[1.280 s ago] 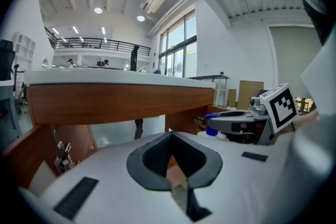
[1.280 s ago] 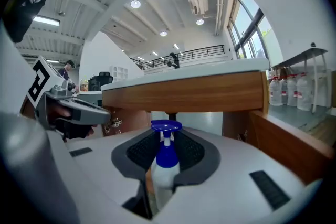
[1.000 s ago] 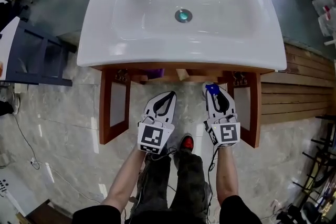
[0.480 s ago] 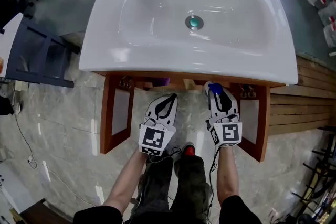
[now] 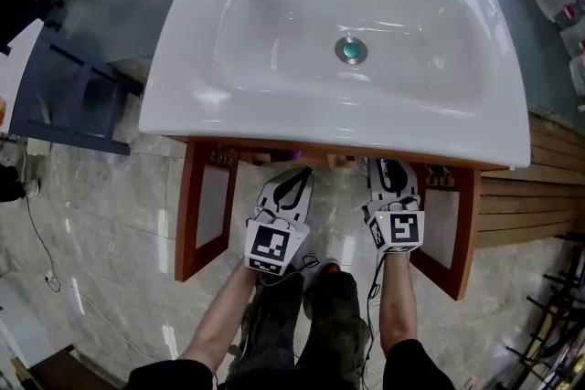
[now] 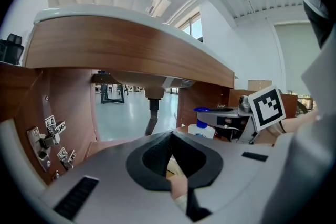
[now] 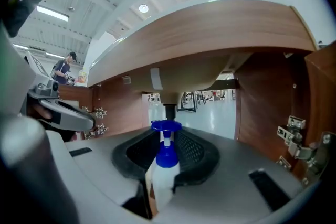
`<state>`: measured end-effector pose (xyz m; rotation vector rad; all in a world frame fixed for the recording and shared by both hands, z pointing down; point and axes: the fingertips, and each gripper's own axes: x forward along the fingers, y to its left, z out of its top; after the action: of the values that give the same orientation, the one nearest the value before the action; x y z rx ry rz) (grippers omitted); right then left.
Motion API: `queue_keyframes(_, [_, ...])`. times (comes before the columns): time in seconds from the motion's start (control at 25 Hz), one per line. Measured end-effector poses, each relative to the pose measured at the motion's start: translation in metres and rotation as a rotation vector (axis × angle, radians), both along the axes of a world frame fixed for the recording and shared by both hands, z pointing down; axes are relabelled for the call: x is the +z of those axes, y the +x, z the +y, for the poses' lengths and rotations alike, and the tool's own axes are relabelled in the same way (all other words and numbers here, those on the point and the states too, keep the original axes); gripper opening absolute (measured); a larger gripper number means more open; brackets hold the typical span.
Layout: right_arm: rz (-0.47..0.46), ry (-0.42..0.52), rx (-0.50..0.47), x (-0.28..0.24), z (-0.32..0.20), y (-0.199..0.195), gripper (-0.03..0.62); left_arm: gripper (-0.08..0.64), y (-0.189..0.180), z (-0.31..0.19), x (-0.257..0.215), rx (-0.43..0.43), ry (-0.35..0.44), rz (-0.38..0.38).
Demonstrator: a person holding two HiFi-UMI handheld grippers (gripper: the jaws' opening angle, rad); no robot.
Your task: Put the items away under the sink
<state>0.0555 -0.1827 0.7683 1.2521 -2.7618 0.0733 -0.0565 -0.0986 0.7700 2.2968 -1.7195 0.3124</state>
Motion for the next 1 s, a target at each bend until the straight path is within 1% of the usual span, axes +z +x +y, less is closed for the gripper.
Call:
queue_keyframes(0.44, [-0.002, 0.009, 0.035, 0.018, -0.019, -0.004, 0.101, 0.008, -0.009, -0.008, 0.015, 0.010, -0.004, -0.006])
queue_keyframes(0.6, [0.007, 0.035, 0.041, 0.017, -0.018, -0.006, 0.103, 0.008, -0.012, -0.008, 0.017, 0.001, -0.006, 0.018])
queue_keyframes(0.72, [-0.004, 0.022, 0.039, 0.017, -0.016, -0.006, 0.103, 0.008, -0.015, -0.004, 0.014, -0.011, -0.010, 0.051])
queue_keyframes(0.88, [-0.023, -0.014, 0.035, 0.020, -0.014, -0.005, 0.108, 0.008, -0.017, 0.003, 0.015, -0.017, -0.018, 0.041])
queue_keyframes(0.92, [-0.029, -0.022, 0.039, 0.020, -0.013, -0.005, 0.134, 0.008, -0.018, 0.005, 0.014, -0.018, -0.019, 0.038])
queue_keyframes(0.96, [-0.038, -0.030, 0.042, 0.020, -0.012, -0.004, 0.200, 0.008, -0.019, 0.006, 0.014, -0.020, -0.021, 0.037])
queue_keyframes(1.0, [-0.049, -0.036, 0.045, 0.020, -0.011, -0.003, 0.246, 0.008, -0.019, 0.007, 0.013, -0.021, -0.022, 0.036])
